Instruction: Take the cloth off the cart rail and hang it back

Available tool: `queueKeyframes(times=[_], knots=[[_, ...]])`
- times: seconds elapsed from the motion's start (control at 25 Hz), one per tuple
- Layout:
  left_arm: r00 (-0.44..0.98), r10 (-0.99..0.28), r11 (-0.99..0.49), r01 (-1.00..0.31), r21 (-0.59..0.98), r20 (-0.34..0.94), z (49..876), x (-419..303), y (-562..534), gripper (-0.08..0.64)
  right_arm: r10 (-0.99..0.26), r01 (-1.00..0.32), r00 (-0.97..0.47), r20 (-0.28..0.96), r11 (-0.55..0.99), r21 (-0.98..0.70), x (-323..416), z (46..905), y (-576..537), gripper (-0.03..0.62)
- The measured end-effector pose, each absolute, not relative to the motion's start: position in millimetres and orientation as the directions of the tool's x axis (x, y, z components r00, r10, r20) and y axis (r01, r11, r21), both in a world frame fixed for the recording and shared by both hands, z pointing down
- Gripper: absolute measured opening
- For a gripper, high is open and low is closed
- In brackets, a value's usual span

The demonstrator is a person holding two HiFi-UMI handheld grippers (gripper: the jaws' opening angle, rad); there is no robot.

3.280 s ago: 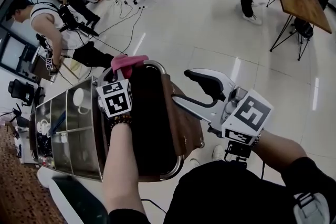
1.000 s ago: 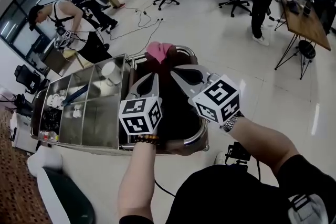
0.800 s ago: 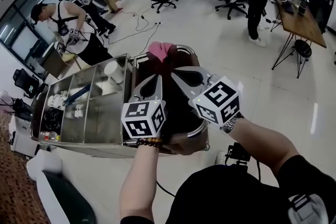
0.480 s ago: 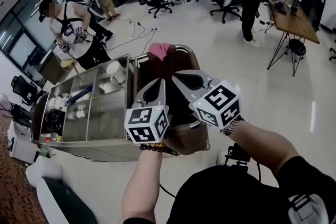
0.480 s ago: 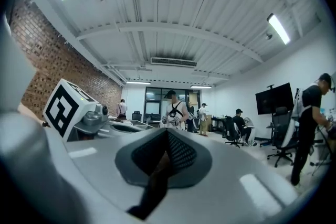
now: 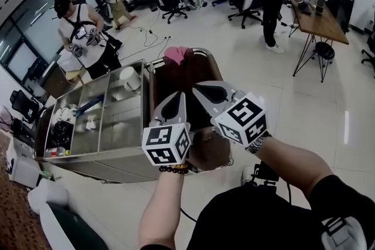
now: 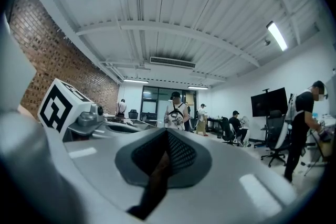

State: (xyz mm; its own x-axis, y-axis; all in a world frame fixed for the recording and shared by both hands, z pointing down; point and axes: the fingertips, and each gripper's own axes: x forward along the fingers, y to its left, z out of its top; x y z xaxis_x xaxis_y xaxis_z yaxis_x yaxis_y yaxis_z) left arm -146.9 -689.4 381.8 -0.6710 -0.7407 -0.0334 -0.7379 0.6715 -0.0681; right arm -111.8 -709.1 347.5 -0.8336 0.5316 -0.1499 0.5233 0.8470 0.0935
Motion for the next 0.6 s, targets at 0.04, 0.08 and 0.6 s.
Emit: queueKeyframes(times=[0.04,0.08,0.6], knots=[[-0.671,-0.741,0.671,-0.738,-0.070,-0.037,381.3,-143.5,-688.3,0.003,0.530,0.522,-0.834,-0.150,0.848,0.096,-109.0,346.9,-707.8,0.000],[-0.671,-0.741,0.672,-0.737,-0.072,-0.039,380.7,-140.3,-687.2,0.003,0.530,0.520,-0.835,-0.150,0.848,0.098,-106.2,346.3,-706.5,0.000],[-0.675,-0.735,0.678,-0.730,-0.087,-0.059,378.2,-115.9,-678.5,0.003,0.532,0.520,-0.833,-0.155,0.847,0.110,-81.6,345.5,-694.8,0.000]])
